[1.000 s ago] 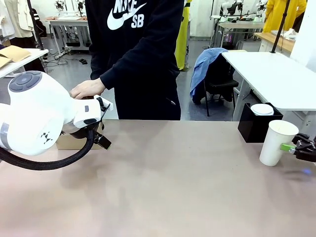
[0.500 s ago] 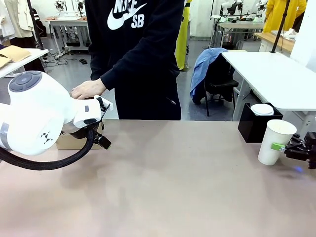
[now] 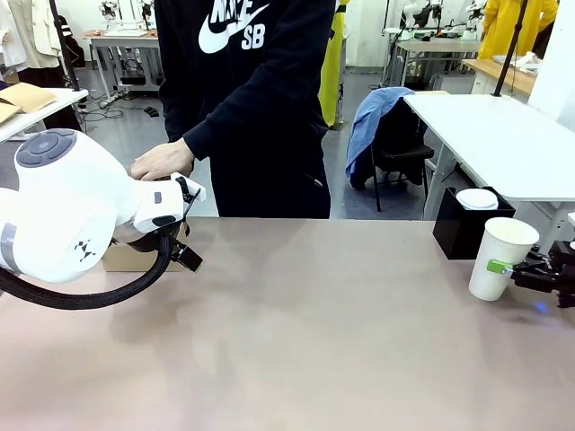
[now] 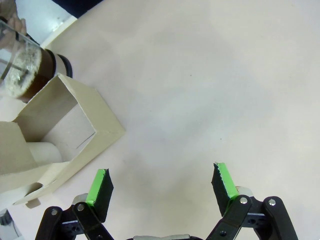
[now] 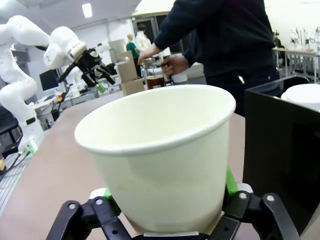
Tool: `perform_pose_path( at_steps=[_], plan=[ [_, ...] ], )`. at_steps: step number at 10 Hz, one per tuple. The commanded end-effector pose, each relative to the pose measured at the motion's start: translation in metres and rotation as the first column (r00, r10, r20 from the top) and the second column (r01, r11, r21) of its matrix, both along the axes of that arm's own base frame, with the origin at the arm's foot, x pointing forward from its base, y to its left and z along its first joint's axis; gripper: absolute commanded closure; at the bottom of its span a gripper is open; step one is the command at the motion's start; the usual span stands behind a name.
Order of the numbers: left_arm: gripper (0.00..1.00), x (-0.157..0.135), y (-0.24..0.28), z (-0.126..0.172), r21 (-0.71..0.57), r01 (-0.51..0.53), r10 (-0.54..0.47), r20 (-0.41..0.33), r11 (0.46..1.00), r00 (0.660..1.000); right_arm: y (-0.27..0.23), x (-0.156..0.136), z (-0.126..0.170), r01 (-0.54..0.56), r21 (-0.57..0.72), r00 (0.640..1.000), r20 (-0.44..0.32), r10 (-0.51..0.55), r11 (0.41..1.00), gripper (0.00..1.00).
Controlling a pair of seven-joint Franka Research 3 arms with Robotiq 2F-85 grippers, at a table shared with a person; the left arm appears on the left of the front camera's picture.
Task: Pour a drink into a cup and package it in a carrier.
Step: Pick up the 600 ml Paper Cup and place it in the middle top area of the table.
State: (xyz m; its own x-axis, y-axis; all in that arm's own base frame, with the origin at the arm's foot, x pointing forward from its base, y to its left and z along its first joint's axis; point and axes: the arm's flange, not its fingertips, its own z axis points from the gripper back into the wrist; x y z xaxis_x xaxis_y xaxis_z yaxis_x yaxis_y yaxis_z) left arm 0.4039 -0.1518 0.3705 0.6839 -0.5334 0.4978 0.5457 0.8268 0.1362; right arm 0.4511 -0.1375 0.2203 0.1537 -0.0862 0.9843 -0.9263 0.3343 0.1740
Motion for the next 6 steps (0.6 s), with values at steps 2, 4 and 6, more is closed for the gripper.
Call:
perform_pose_path(
  at_steps=[2, 4, 6],
  plan=[
    [0.00, 0.000, 0.000, 0.000, 0.000, 0.000, 0.000, 0.000, 1.000, 1.000, 0.002, 0.000, 0.002, -0.007, 0.006, 1.000, 0.015, 0.007, 1.000, 0.20],
    [0.00, 0.000, 0.000, 0.000, 0.000, 0.000, 0.000, 0.000, 1.000, 1.000, -0.005, -0.014, 0.020, -0.002, -0.002, 0.999, 0.039, 0.002, 1.000, 0.20],
    [0.00, 0.000, 0.000, 0.000, 0.000, 0.000, 0.000, 0.000, 1.000, 1.000, 0.032, -0.031, 0.080, 0.024, 0.013, 0.999, 0.040, -0.024, 1.000, 0.20]
  ],
)
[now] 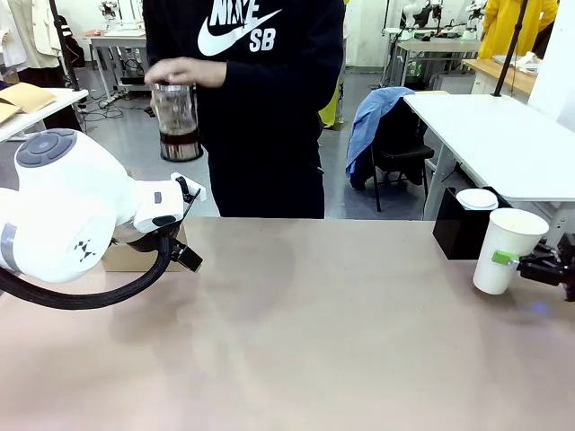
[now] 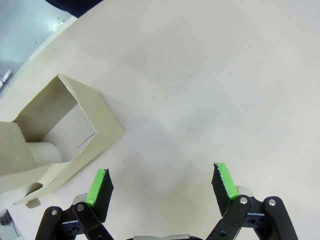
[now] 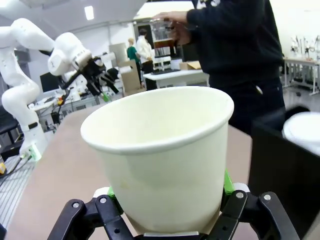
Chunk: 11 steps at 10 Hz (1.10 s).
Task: Pour a drink into a cup and package it in a carrier.
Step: Pick up the 600 ml Paper Cup and place it in the middle top area of the table.
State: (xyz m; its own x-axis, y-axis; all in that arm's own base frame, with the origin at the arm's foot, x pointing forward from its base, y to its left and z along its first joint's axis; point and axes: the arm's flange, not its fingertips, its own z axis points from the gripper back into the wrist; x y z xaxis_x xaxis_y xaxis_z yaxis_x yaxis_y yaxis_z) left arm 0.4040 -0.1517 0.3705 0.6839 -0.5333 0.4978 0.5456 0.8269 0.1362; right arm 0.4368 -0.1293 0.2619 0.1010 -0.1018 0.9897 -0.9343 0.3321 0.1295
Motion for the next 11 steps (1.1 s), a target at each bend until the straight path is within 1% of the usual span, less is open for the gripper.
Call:
perform_pose_path(
  at_steps=[1, 2, 3, 4, 5, 6, 8, 9, 10, 11],
  plan=[
    [0.00, 0.000, 0.000, 0.000, 0.000, 0.001, -0.001, 0.000, 1.000, 1.000, 0.044, -0.017, 0.061, 0.040, -0.015, 0.999, -0.008, -0.041, 0.999, 0.20],
    [0.00, 0.000, 0.000, 0.000, 0.000, 0.001, -0.001, 0.000, 1.000, 1.000, 0.068, -0.015, 0.077, 0.017, -0.020, 1.000, 0.016, -0.017, 1.000, 0.20],
    [0.00, 0.000, 0.000, 0.000, 0.000, 0.001, -0.001, 0.000, 1.000, 1.000, 0.097, -0.008, 0.092, 0.013, -0.021, 1.000, 0.015, -0.013, 1.000, 0.20],
    [0.00, 0.000, 0.000, 0.000, 0.000, 0.001, -0.001, 0.000, 1.000, 1.000, 0.125, 0.004, 0.104, 0.011, 0.000, 1.000, -0.001, -0.011, 1.000, 0.20],
    [0.00, 0.000, 0.000, 0.000, 0.000, 0.001, -0.001, 0.000, 1.000, 1.000, 0.154, 0.021, 0.112, 0.034, 0.005, 0.999, 0.001, -0.034, 0.999, 0.20],
    [0.00, 0.000, 0.000, 0.000, 0.000, 0.001, -0.001, 0.000, 1.000, 1.000, 0.185, 0.042, 0.113, 0.051, 0.005, 0.999, 0.006, -0.051, 0.999, 0.20],
    [0.00, 0.000, 0.000, 0.000, 0.000, 0.001, -0.001, 0.000, 1.000, 1.000, 0.248, 0.091, 0.101, 0.072, 0.030, 0.997, 0.002, -0.072, 0.997, 0.20],
    [0.00, 0.000, 0.000, 0.000, 0.000, 0.001, -0.001, 0.000, 1.000, 1.000, 0.273, 0.106, 0.091, 0.105, -0.010, 0.994, 0.030, -0.104, 0.994, 0.20],
    [0.00, 0.000, 0.000, 0.000, 0.000, 0.001, -0.001, 0.000, 1.000, 1.000, 0.292, 0.120, 0.079, 0.124, -0.017, 0.991, 0.042, -0.124, 0.992, 0.20],
    [0.00, 0.000, 0.000, 0.000, 0.000, 0.001, -0.001, 0.000, 1.000, 1.000, 0.307, 0.133, 0.061, 0.115, -0.042, 0.993, 0.018, -0.115, 0.992, 0.20]
  ],
)
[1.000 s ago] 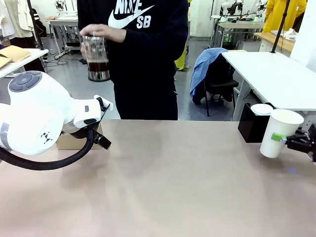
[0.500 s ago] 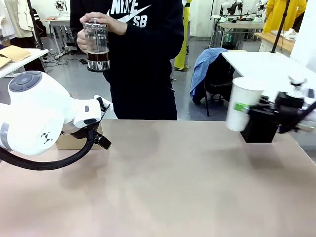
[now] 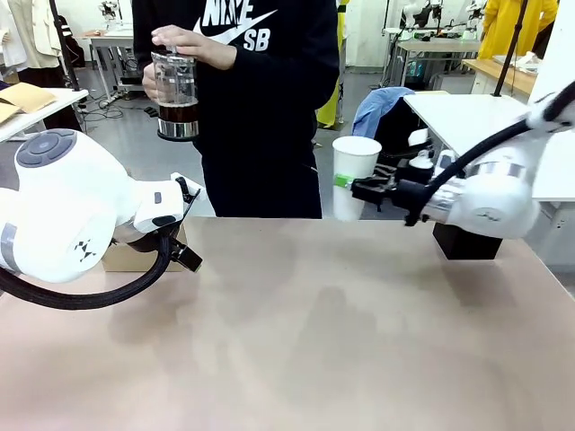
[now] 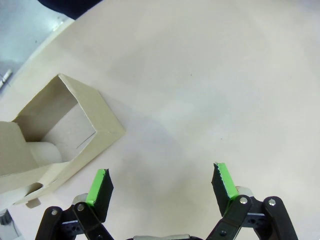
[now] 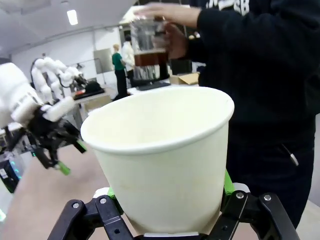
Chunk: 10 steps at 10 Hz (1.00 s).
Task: Pour a drink into a cup and package it in a carrier.
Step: Pick up the 600 ml Paper Cup and place it in the middle top area of the table, then when a person places the Paper Cup Lid on the 600 ml Paper Cup , lift the 600 ml Paper Cup.
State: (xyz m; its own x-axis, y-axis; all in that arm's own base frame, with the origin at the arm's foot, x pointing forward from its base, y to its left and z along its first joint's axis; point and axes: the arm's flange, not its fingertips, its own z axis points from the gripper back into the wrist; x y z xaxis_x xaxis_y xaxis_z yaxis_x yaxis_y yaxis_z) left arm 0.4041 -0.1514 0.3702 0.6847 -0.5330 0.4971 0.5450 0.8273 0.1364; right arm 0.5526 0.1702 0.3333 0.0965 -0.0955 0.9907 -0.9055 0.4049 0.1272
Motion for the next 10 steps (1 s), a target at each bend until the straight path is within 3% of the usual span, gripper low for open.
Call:
perform_pose_path(
  at_steps=[1, 3, 6, 7, 8, 10],
  plan=[
    [0.00, 0.000, 0.000, 0.000, -0.001, 0.001, -0.001, 0.000, 1.000, 1.000, 0.017, 0.025, -0.029, 0.051, -0.028, 0.998, 0.024, -0.051, 0.998, 0.20],
    [0.00, 0.000, 0.000, 0.000, -0.001, 0.001, -0.001, 0.000, 1.000, 1.000, 0.023, 0.024, -0.051, 0.050, -0.028, 0.998, 0.032, -0.049, 0.998, 0.20],
    [0.00, 0.000, 0.000, 0.000, -0.001, 0.001, -0.001, 0.000, 1.000, 1.000, 0.019, 0.017, -0.051, 0.013, 0.009, 0.999, 0.044, -0.013, 1.000, 0.20],
    [0.00, 0.000, 0.000, 0.000, -0.001, 0.001, -0.001, 0.000, 1.000, 1.000, 0.016, 0.014, -0.047, -0.112, -0.028, 0.994, 0.013, 0.112, 0.993, 0.20],
    [0.00, 0.000, 0.000, 0.000, -0.001, 0.001, -0.001, 0.000, 1.000, 1.000, 0.019, 0.023, -0.057, 0.006, -0.015, 1.000, 0.009, -0.005, 1.000, 0.20],
    [0.00, 0.000, 0.000, 0.000, -0.001, 0.001, -0.001, 0.000, 1.000, 1.000, 0.019, 0.023, -0.057, 0.006, -0.015, 1.000, 0.009, -0.005, 1.000, 0.20]
  ],
)
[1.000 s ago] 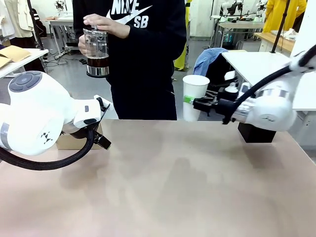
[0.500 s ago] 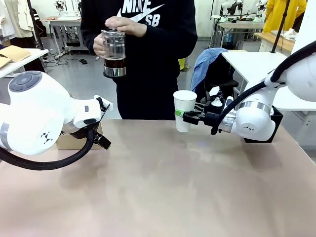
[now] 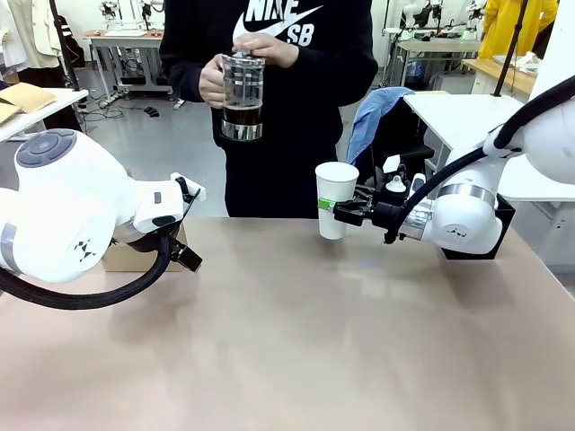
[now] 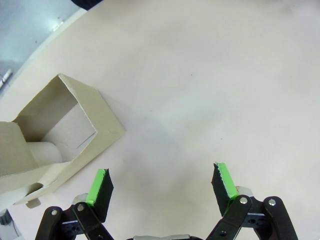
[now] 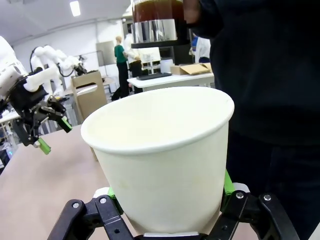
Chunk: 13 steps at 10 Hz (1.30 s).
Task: Pour a drink into a cup and package it in a carrier.
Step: When a person places the Paper Cup Lid on the 600 ml Paper Cup , lift the 600 ml Paper Cup.
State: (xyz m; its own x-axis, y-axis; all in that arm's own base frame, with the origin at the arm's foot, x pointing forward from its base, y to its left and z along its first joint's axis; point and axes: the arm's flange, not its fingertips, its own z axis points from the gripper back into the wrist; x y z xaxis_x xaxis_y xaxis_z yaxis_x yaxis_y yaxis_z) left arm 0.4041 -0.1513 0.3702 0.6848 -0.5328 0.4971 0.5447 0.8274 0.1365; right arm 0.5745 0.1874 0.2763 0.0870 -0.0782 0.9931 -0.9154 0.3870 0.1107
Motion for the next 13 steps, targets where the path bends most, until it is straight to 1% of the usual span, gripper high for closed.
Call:
perform_pose_path(
  at_steps=[1, 13],
  plan=[
    [0.00, -0.0004, -0.0003, 0.0002, -0.001, 0.002, -0.002, 0.000, 1.000, 1.000, 0.0022, 0.0007, 0.0001, 0.027, 0.001, 1.000, -0.002, -0.027, 1.000, 0.20],
    [0.00, -0.0004, -0.0003, 0.0002, -0.001, 0.002, -0.002, 0.000, 1.000, 1.000, 0.0022, 0.0007, 0.0001, 0.027, 0.001, 1.000, -0.002, -0.027, 1.000, 0.20]
  ],
)
